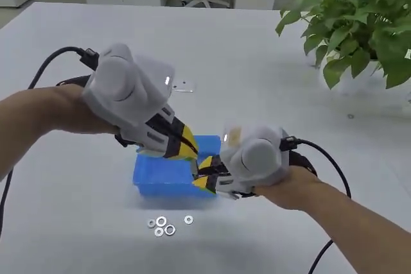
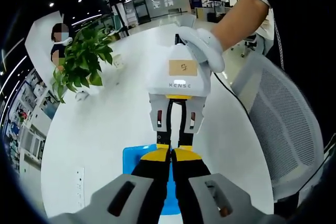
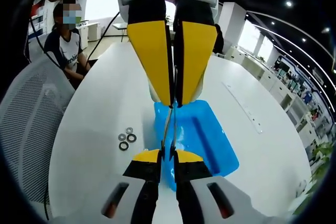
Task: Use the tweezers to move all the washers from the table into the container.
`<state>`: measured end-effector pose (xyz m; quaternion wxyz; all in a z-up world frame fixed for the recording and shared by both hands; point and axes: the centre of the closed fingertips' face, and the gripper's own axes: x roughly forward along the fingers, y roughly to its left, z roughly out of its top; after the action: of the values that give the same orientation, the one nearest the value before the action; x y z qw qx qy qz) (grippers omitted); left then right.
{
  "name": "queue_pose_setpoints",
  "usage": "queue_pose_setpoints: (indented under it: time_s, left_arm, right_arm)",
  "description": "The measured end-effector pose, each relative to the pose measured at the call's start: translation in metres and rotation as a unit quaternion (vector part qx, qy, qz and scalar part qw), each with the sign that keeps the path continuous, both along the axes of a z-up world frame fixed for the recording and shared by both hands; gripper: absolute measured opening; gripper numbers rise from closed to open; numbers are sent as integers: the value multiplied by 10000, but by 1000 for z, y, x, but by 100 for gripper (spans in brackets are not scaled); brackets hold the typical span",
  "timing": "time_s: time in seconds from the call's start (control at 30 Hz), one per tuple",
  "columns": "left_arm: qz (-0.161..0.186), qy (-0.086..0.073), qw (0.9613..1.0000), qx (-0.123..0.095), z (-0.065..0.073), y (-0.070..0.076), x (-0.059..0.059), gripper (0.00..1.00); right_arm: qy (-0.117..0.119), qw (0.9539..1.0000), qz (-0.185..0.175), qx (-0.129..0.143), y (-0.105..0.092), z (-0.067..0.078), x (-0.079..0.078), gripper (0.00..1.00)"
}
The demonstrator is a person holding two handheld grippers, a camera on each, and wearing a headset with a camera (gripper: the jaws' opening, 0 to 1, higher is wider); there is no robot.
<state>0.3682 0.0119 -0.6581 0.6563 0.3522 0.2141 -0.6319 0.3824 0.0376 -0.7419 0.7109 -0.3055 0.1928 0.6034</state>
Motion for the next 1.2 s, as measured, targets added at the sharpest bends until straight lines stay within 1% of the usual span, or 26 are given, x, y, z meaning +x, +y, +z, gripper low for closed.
queue_pose_setpoints:
  time_s: [0.23,0.37,0.67,0.87,1.2]
  left_arm:
    - [-4,57,10000,28,-7,2,-11,5]
    - [-2,124,9999,43,-13,4,-18,5]
    - [2,267,9996,80,-26,6,-29,5]
    - [21,345,9994,99,-33,7,-33,5]
    - [33,473,9988,97,-43,7,-37,5]
  right_arm:
    - [75,10000,26,-11,2,-7,-12,11]
    - [133,9999,74,-40,4,-13,-19,11]
    - [286,9995,142,-55,8,-27,-33,11]
    - [350,9991,212,-105,9,-35,-39,11]
    - [431,9987,232,-136,9,-45,-43,11]
